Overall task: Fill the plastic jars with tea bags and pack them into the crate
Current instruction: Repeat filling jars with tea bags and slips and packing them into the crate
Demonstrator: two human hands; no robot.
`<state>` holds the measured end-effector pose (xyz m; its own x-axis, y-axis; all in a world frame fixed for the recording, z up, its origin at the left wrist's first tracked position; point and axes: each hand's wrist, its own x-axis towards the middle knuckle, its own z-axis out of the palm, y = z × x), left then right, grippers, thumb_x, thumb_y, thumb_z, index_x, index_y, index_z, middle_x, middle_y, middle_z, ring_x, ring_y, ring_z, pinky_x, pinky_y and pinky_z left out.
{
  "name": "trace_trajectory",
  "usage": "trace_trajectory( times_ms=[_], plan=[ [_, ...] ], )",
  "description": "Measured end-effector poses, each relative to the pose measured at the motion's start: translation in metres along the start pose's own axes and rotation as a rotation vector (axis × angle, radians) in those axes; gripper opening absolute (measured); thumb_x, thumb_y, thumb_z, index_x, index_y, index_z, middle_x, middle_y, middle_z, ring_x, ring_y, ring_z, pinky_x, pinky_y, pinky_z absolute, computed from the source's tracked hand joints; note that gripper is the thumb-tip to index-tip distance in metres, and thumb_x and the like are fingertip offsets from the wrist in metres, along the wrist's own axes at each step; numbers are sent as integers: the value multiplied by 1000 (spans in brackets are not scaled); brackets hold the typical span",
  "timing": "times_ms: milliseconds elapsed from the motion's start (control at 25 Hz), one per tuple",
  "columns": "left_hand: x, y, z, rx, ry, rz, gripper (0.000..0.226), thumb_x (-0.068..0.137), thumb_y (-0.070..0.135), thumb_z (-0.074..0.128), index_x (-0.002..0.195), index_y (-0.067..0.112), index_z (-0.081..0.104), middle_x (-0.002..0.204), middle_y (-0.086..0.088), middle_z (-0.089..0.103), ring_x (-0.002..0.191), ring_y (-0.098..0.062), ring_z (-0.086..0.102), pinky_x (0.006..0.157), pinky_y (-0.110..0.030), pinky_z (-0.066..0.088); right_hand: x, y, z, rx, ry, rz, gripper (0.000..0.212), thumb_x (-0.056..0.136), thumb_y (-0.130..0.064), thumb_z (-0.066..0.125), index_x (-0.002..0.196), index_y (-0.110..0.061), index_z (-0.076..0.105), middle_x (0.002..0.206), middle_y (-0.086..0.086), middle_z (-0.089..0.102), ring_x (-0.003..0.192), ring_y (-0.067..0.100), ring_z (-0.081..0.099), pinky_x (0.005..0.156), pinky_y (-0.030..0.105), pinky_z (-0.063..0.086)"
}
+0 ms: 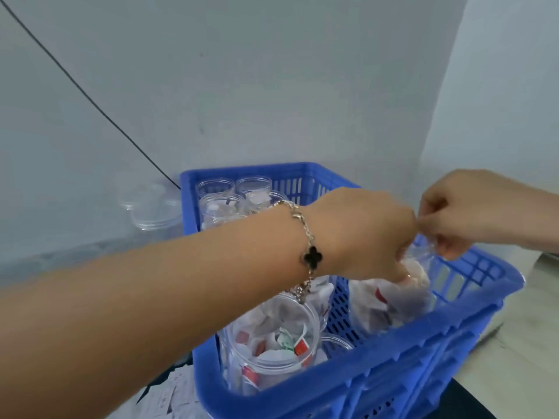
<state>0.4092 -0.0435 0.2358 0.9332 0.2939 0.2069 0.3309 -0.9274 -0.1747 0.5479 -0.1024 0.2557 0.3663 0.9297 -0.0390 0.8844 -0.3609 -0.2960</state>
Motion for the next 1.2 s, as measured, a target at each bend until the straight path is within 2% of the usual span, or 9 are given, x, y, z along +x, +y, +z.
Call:
trace_trajectory(
  times_ms=[160, 360, 520, 600, 680, 760, 840, 1000, 1200],
  plan=[
    [-9, -3, 2, -49, -100, -23, 17, 87, 39, 58, 75, 29, 53, 77, 12, 59, 68, -9, 52, 53, -21, 37, 10, 2, 19, 139, -100, -10, 19, 81, 0, 56, 63, -4, 62, 53, 7, 68, 49, 15, 67, 42, 15, 45],
    [-20, -4, 12, -37, -250, -8, 21, 83, 43, 65, 86, 24, 75, 82, 10, 70, 71, -8, 57, 55, -21, 41, 15, -1, 45, 135, -269, -49, 16, 82, -5, 57, 67, -6, 63, 60, 5, 70, 57, 16, 70, 52, 19, 52],
    [-28, 0, 12, -50, -339, -22, 19, 83, 40, 65, 87, 25, 76, 74, 11, 67, 59, -3, 50, 48, -20, 33, 15, 0, 55, 197, -290, -65, 11, 82, -7, 61, 71, -6, 62, 59, 5, 70, 56, 15, 70, 50, 18, 52],
    [-33, -1, 7, -71, -382, -73, 14, 81, 22, 66, 71, 20, 75, 53, 11, 55, 52, -3, 44, 49, -19, 31, 14, 0, 57, 215, -302, -75, 7, 81, -11, 62, 76, -7, 64, 62, 4, 71, 58, 15, 70, 53, 20, 54],
    [-37, -1, 4, -125, -429, -151, 25, 69, -2, 62, 50, 13, 67, 42, 12, 47, 50, -7, 42, 53, -17, 32, 12, 0, 60, 213, -321, -87, 7, 82, -15, 63, 78, -10, 65, 64, 2, 71, 60, 15, 71, 56, 21, 55],
    [-40, -1, 5, -119, -428, -105, 13, 80, 23, 68, 71, 18, 74, 60, 8, 63, 59, -9, 52, 53, -20, 38, 11, 0, 62, 193, -325, -106, 10, 83, -20, 64, 78, -12, 65, 62, -1, 71, 58, 12, 70, 53, 20, 54],
    [-41, -2, 7, -132, -419, -89, 19, 84, 41, 65, 88, 24, 74, 82, 9, 70, 73, -8, 59, 60, -23, 45, 11, 2, 62, 146, -318, -127, 17, 86, -31, 63, 80, -15, 64, 62, -7, 70, 58, 8, 69, 52, 17, 52],
    [-50, -5, 2, -137, -389, -117, 21, 88, 41, 60, 102, 29, 70, 99, 13, 69, 91, -8, 60, 78, -29, 51, 8, 8, 56, 50, -214, -166, 23, 87, -41, 59, 78, -21, 65, 68, -8, 71, 59, 6, 68, 58, 20, 55],
    [-81, -11, -17, -120, -316, -169, 29, 92, 37, 55, 120, 33, 62, 117, 17, 62, 93, 0, 48, 64, -10, 31, -3, 10, 48, -163, 62, -278, 14, 85, -36, 59, 75, -28, 62, 72, -10, 68, 69, 7, 63, 72, 29, 53]
  ],
)
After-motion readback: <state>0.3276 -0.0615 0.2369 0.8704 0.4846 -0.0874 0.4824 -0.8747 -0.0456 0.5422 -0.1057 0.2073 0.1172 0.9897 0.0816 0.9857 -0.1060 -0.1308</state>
